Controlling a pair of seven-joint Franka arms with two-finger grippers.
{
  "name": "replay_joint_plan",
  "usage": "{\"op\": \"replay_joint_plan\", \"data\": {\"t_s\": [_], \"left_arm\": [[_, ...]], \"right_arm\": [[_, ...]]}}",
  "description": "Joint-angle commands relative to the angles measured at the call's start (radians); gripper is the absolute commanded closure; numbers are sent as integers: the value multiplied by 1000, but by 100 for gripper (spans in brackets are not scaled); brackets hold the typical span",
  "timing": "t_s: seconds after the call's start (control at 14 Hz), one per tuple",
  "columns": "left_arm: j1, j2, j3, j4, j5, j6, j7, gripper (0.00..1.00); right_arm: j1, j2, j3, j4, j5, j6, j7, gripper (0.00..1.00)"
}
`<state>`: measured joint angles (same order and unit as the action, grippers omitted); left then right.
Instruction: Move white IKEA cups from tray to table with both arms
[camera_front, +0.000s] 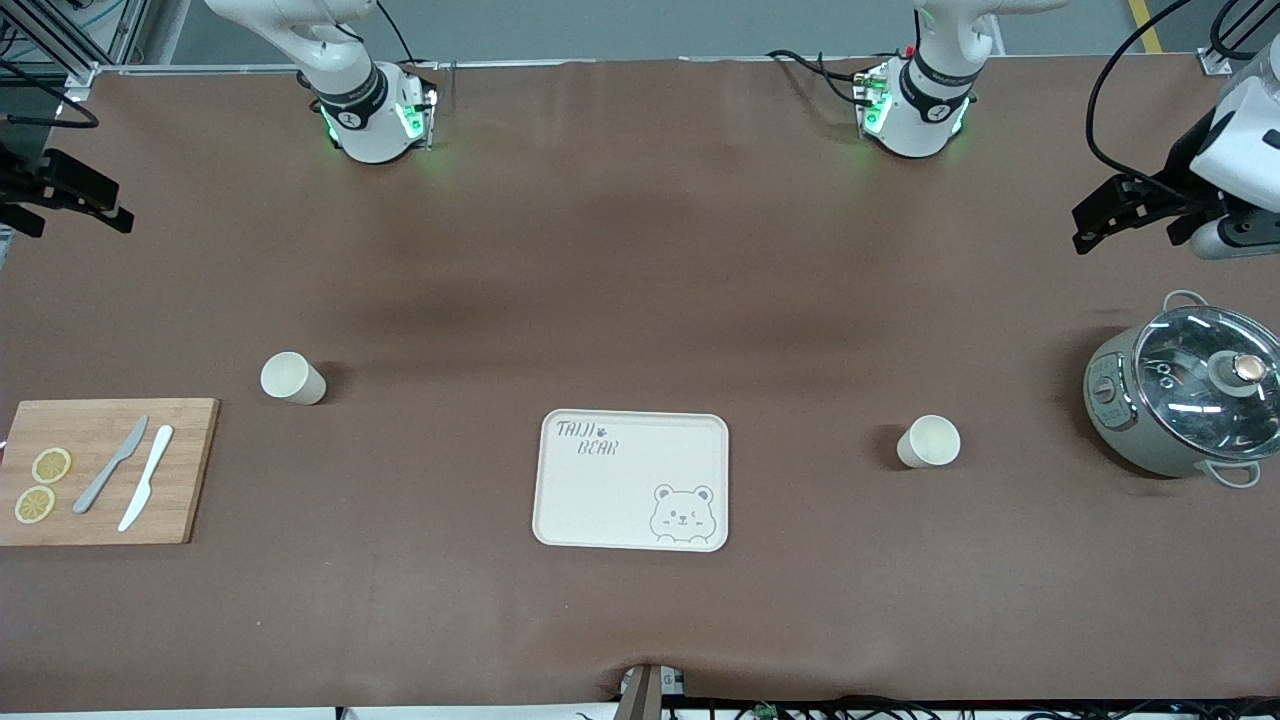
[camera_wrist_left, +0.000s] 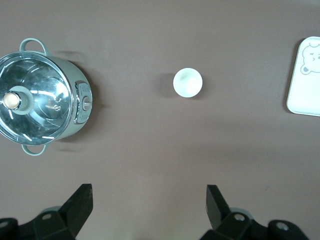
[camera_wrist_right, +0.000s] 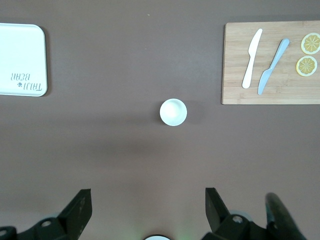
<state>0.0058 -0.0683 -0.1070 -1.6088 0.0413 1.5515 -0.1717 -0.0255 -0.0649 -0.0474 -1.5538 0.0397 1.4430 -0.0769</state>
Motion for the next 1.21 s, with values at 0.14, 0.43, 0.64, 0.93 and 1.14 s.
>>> {"op": "replay_joint_plan", "data": {"t_s": [0.14, 0.43, 0.64, 0.93, 1.14], "left_arm": [[5, -5, 4, -5, -8, 13, 24, 0], [5, -1, 4, 0, -8, 21, 26, 0], [5, -1, 4, 0, -8, 21, 26, 0], [13, -2, 6, 0, -8, 21, 24, 0], [13, -8, 4, 7, -9, 18, 17, 0]], "right_arm": [[2, -27, 1, -14, -18, 4, 20, 0], [25, -27, 4, -6, -66, 2, 19, 0], [19, -26, 0, 0, -67, 4, -1, 0], [10, -29, -6, 3, -67, 4, -14, 0], [21, -30, 3, 3, -67, 4, -12, 0]]}}
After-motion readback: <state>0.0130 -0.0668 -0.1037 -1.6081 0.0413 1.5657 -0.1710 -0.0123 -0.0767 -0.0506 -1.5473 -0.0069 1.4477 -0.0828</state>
